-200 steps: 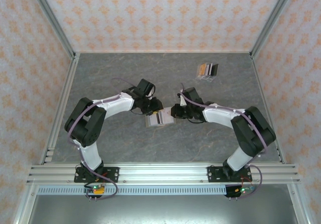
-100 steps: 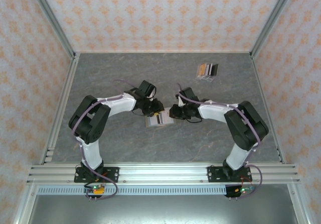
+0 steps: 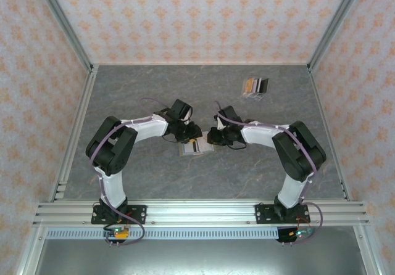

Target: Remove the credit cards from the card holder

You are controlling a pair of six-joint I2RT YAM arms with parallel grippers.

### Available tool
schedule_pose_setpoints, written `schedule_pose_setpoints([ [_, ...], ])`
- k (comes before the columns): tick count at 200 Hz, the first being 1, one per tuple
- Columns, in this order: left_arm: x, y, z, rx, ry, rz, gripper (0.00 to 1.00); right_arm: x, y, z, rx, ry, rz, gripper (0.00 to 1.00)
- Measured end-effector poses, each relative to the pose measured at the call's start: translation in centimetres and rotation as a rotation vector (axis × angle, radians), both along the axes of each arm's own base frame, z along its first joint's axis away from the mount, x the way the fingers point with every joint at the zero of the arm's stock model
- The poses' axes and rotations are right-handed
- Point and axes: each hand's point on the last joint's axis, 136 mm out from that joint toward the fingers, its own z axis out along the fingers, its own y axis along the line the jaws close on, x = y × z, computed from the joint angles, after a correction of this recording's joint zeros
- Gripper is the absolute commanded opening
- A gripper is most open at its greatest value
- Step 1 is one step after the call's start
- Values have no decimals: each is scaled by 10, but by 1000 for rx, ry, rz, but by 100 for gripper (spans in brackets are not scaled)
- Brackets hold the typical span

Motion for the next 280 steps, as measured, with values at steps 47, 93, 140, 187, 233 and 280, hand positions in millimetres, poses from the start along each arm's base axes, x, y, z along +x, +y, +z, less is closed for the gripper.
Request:
schedule_pose_setpoints([
  [47,-1,1,-2,-25,-8,-8,23,1,0,-1,-14,15,-1,17],
  [93,-4,2,-2,-39,-11,-10,19,2,1,-2,-19,23,-1,16],
  [140,-5,3,-2,-40,-19,-16,12,2,0,-3,-26,28,-3,16],
  [187,-4,5,7,-40,-58,-47,10,7,2,-3,-43,36,-7,13],
  [233,-10,16,14,-31,-86,-67,8,10,5,-4,-45,36,-6,13],
  [280,-12,23,10,-20,-83,-69,7,10,5,-4,-46,35,-6,13],
])
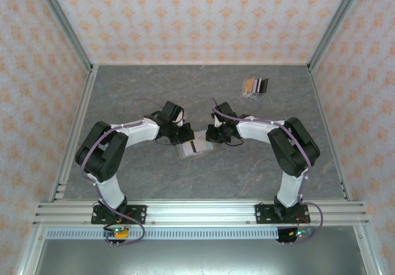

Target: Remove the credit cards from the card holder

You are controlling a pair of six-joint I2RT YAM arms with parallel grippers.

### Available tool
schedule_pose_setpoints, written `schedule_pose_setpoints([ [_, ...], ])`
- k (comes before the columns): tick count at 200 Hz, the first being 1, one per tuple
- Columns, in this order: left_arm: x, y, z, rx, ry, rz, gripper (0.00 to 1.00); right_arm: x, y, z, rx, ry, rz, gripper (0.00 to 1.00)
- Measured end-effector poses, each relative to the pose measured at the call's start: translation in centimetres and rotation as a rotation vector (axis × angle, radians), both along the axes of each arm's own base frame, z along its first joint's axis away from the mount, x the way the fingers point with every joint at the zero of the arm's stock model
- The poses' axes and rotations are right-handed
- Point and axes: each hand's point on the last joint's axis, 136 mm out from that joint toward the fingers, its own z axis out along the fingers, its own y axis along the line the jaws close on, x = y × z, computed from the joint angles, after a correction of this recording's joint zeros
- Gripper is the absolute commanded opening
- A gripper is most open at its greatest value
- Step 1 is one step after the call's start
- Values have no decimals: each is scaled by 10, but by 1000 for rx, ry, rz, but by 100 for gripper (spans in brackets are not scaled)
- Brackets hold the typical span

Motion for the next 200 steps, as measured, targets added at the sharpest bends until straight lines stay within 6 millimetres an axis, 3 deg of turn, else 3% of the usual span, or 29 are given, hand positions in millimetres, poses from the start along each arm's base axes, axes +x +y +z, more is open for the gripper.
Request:
schedule_pose_setpoints([
  [76,-4,0,-2,-11,7,-4,7,-9,-2,4,24,-8,9,17],
  [145,-2,-3,1,-34,3,-2,7,-17,15,29,78,-10,61,19],
  [200,-1,-4,3,-44,4,6,11,-11,27,17,51,21,84,19],
])
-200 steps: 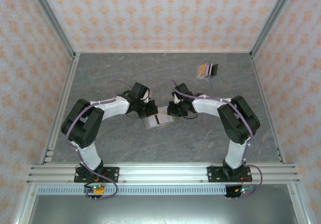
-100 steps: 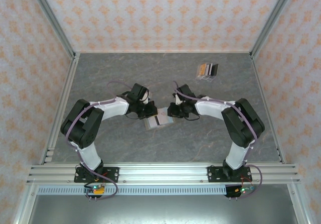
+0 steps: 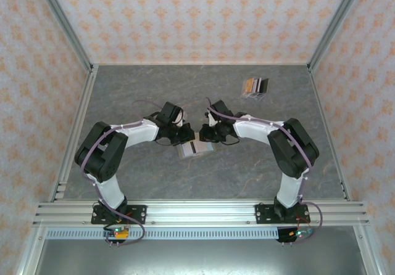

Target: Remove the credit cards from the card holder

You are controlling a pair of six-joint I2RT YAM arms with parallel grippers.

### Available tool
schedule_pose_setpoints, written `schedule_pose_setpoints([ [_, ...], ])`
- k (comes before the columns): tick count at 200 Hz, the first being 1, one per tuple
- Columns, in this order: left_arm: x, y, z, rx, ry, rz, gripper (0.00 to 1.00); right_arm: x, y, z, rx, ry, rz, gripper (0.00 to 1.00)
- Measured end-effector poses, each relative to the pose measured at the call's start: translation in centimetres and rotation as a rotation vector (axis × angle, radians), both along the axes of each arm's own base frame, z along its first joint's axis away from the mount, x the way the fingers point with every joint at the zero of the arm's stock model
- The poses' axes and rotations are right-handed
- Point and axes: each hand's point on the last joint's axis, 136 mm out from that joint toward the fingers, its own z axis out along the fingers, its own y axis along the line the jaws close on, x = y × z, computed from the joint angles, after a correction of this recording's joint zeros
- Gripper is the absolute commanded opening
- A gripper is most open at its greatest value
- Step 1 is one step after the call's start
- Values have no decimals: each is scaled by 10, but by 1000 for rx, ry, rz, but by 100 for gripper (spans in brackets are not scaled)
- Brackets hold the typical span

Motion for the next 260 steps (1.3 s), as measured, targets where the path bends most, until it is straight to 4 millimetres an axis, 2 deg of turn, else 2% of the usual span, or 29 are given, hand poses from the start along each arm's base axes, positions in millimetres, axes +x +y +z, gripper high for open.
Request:
schedule_pose_setpoints([
  [17,0,0,0,-2,-4,0,13,-3,-2,-9,-18,23,6,19],
  [63,-4,4,-8,0,9,11,18,0,0,-13,-30,33,13,18],
  [187,-3,5,-6,-30,4,36,8,2,-2,-15,-49,34,1,16],
  [260,-10,21,0,-48,-14,65,3,4,-2,-17,-53,39,-11,15],
])
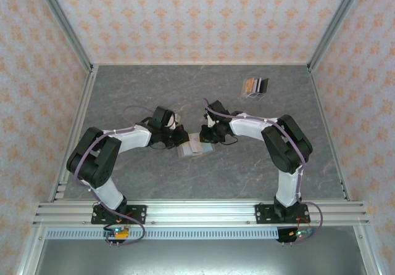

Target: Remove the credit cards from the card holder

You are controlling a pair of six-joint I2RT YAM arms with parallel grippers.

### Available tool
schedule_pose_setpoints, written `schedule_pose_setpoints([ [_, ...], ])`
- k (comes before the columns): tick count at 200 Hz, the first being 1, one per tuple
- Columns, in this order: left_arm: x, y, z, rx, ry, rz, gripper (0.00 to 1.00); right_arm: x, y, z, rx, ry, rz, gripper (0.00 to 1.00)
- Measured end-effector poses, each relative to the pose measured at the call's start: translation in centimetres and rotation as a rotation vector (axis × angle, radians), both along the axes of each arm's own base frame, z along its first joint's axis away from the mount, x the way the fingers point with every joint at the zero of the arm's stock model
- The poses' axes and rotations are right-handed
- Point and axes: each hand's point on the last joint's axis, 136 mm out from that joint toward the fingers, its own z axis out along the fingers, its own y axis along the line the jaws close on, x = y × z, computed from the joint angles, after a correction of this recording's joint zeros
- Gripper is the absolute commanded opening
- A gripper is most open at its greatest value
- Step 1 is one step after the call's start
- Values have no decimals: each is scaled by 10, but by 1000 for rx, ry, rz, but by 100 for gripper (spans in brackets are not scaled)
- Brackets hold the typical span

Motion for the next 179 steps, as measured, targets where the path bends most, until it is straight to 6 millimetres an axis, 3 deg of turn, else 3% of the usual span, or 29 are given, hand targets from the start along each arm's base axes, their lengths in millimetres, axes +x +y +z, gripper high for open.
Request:
schedule_pose_setpoints([
  [51,-3,12,4,4,1,28,0,1,1,0,16,0,-6,15],
  [92,0,36,34,68,-32,93,0,4,-2,10,45,2,-29,22],
  [111,6,40,59,95,-73,98,0,5,-1,33,80,-30,-24,33],
  [134,12,41,91,90,-137,101,0,9,4,81,162,-111,-25,54],
  [153,14,39,112,67,-180,101,0,13,7,116,240,-159,-30,64],
  [179,16,30,132,6,-208,84,0,20,8,139,336,-168,-47,77],
])
